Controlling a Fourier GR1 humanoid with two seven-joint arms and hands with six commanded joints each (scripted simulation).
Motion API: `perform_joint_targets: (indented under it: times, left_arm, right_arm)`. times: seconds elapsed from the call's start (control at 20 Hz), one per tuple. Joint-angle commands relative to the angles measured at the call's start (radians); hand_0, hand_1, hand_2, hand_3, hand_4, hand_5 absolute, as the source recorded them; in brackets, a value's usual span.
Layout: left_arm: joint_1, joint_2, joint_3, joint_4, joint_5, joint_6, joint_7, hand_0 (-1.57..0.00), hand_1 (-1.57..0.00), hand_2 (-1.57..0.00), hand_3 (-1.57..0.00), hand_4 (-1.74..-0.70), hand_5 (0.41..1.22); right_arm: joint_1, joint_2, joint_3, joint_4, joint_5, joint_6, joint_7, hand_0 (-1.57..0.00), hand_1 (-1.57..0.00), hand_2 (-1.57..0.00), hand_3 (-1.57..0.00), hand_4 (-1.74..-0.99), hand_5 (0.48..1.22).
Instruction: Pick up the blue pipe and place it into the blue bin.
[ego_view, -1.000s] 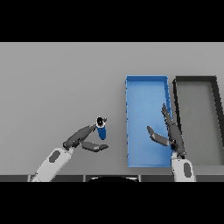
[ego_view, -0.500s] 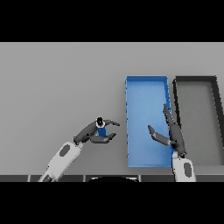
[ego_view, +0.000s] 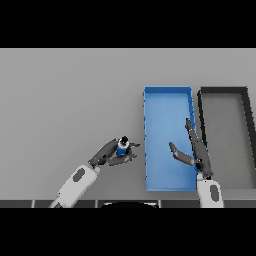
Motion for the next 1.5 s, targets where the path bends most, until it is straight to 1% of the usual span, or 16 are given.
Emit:
perform_joint_targets:
  times: [0.0,0.15,0.2,0.25,0.35,0.4,0.45,0.55,0.65,0.85,0.95,1.1,1.15,1.25,1.35,1.45]
  left_arm:
    - [0.004,0.002,-0.003,-0.019,-0.001,0.003,-0.016,-1.45,-1.47,-1.48,-1.39,-1.69,1.179]
    - [-0.01,0.001,-0.009,-0.093,0.019,-0.001,-0.002,-1.51,-1.52,-1.52,-1.43,-1.71,1.199]
    - [-0.018,-0.001,-0.013,-0.124,0.022,-0.002,0.0,-1.52,-1.53,-1.53,-1.43,-1.71,1.204]
    - [-0.027,-0.001,-0.015,-0.132,0.023,-0.007,0.001,-1.53,-1.54,-1.54,-1.44,-1.72,1.207]
    - [-0.032,0.005,-0.022,-0.183,0.037,-0.02,0.025,-1.55,-1.55,-1.55,-1.44,-1.72,1.212]
    - [-0.051,0.002,-0.021,-0.198,0.04,-0.017,0.063,-1.55,-1.55,-1.56,-1.44,-1.72,1.214]
    - [-0.057,0.002,-0.026,-0.213,0.04,-0.018,0.085,-1.55,-1.56,-1.56,-1.45,-1.72,1.215]
    - [-0.076,-0.003,-0.027,-0.217,0.045,-0.024,0.123,-1.56,-1.56,-1.56,-1.45,-1.73,1.217]
    - [-0.077,0.004,-0.035,-0.22,0.04,-0.037,0.132,-1.56,-1.57,-1.57,-1.44,-1.73,1.219]
    - [-0.079,0.0,-0.033,-0.234,0.054,-0.042,0.145,-1.57,-1.57,-1.57,-1.44,-1.73,1.219]
    - [-0.077,-0.008,-0.041,-0.226,0.049,-0.04,0.156,-1.57,-1.57,-1.57,-1.44,-1.73,1.219]
    - [-0.071,0.012,-0.037,-0.233,0.04,-0.04,0.144,-1.57,-1.57,-1.57,-1.44,-1.73,1.22]
    - [-0.081,0.014,-0.027,-0.229,0.046,-0.043,0.145,-1.57,-1.57,-1.57,-1.44,-1.73,1.22]
    - [-0.08,0.013,-0.03,-0.23,0.048,-0.045,0.147,-1.57,-1.57,-1.57,-1.44,-1.73,1.221]
    - [-0.079,0.006,-0.035,-0.229,0.046,-0.045,0.149,-1.57,-1.57,-1.57,-1.44,-1.73,1.221]
    - [-0.084,0.013,-0.037,-0.227,0.042,-0.054,0.146,-1.57,-1.57,-1.57,-1.44,-1.73,1.221]
  right_arm:
    - [0.004,0.008,0.007,-0.006,0.007,-0.006,-0.002,0.0,0.0,0.0,0.0,-1.245,0.621]
    - [0.004,0.008,0.004,-0.002,0.009,-0.009,0.003,0.0,0.0,0.0,0.0,-1.249,0.629]
    - [0.018,-0.001,0.005,-0.011,0.017,-0.008,-0.011,0.0,0.0,0.0,0.0,-1.239,0.629]
    - [0.006,-0.001,0.01,-0.014,0.023,-0.01,0.003,0.0,0.0,0.0,0.0,-1.228,0.629]
    - [0.013,-0.013,0.0,-0.007,0.02,-0.005,-0.01,0.0,0.0,0.0,0.0,-1.219,0.634]
    - [0.011,-0.014,-0.003,0.005,0.019,-0.003,-0.021,0.0,0.0,0.0,0.0,-1.217,0.635]
    - [0.001,-0.013,-0.005,0.007,0.018,-0.006,-0.017,0.0,0.0,0.0,0.0,-1.216,0.637]
    - [0.012,-0.012,-0.004,0.008,0.024,-0.008,-0.038,0.0,0.0,0.0,0.0,-1.208,0.64]
    - [0.028,-0.009,0.007,-0.009,0.03,-0.005,-0.048,0.0,0.0,0.0,0.0,-1.189,0.631]
    - [0.057,0.015,0.012,-0.022,0.035,-0.024,-0.039,0.0,0.0,0.0,0.0,-1.174,0.629]
    - [0.075,0.021,0.008,-0.036,0.029,-0.032,-0.04,0.0,0.0,0.0,0.0,-1.186,0.629]
    - [0.081,0.035,0.01,-0.039,0.026,-0.039,-0.049,0.0,0.0,0.0,0.0,-1.207,0.619]
    - [0.07,0.035,0.007,-0.04,0.017,-0.036,-0.044,0.0,0.0,0.0,0.0,-1.197,0.618]
    - [0.07,0.024,0.004,-0.063,-0.025,0.0,-0.064,0.0,0.0,0.0,0.0,-1.195,0.61]
    - [0.059,-0.01,-0.003,-0.121,-0.15,0.094,-0.03,0.0,0.0,0.0,0.0,-1.199,0.593]
    - [0.032,-0.07,0.001,-0.188,-0.234,0.168,0.035,0.0,0.0,0.0,0.0,-1.215,0.561]
